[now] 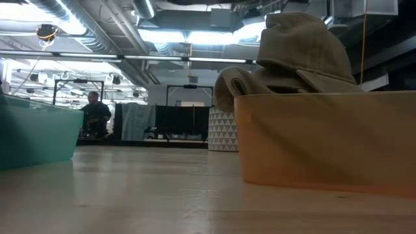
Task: Pick & Place hat
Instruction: Put the blue cap into the green bin
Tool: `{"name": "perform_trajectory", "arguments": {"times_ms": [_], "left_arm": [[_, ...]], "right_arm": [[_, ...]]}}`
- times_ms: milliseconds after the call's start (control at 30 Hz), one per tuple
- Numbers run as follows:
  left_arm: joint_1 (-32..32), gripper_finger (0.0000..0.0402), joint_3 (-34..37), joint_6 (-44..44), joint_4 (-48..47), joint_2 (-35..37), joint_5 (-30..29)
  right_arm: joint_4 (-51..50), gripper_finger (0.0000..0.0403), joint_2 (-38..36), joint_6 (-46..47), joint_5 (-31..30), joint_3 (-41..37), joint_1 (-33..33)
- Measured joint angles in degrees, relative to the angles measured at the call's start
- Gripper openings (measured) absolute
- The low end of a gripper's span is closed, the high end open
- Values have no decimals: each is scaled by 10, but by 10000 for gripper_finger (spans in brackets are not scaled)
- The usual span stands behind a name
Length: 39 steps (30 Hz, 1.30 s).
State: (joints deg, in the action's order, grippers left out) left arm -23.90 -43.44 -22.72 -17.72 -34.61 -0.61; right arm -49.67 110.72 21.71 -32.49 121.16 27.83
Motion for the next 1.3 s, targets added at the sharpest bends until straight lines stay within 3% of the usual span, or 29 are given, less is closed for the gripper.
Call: {"name": "perform_trajectory", "arguments": {"times_ms": [133, 267, 433, 700, 967, 1300], "left_arm": [[0, 219, 0, 14, 33, -2, -30], [0, 248, 0, 48, 123, -17, -14], [0, 255, 0, 50, 180, -54, 44], [0, 253, -16, 92, 174, -131, 43], [0, 253, -81, 205, 147, -205, 41], [1, 252, -110, 320, 142, -283, -52]], "right_arm": [[0, 18, 0, 27, 39, 0, -9], [0, 18, 0, 73, 118, 0, -29], [1, 18, 0, 100, 166, 0, -52], [19, 18, 3, 78, 249, 0, -73], [26, 18, 3, 63, 275, 0, -75], [47, 19, 3, 22, 277, 0, -72]]}}
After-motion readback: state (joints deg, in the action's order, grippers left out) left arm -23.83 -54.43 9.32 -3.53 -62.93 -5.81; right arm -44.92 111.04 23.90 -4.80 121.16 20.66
